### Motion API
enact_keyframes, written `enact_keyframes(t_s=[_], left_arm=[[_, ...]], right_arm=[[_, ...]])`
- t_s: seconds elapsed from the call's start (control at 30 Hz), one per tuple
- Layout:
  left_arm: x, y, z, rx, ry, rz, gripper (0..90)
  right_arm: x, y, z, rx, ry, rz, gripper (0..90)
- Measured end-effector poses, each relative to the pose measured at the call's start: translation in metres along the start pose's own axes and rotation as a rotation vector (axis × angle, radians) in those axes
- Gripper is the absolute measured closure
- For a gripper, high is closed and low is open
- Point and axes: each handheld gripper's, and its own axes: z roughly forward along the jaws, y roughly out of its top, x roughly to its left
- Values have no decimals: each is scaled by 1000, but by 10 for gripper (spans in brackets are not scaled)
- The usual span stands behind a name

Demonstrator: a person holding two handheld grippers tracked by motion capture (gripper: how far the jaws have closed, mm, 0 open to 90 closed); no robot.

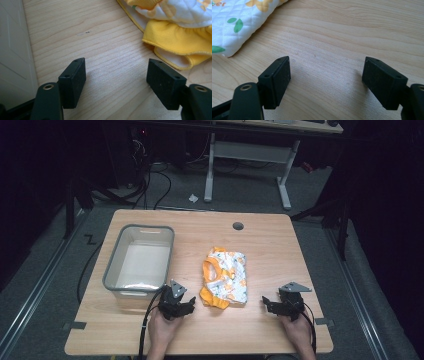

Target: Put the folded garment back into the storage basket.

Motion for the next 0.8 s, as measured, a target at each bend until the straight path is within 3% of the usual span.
enact_keyframes(t_s=[0.5, 0.8], left_arm=[[0, 0, 0, 3, 1, -1, 319], [-4, 1, 2, 8, 9, -13, 273]], right_arm=[[0, 0, 0, -1, 0, 0, 232], [0, 0, 0, -1, 0, 0, 232]])
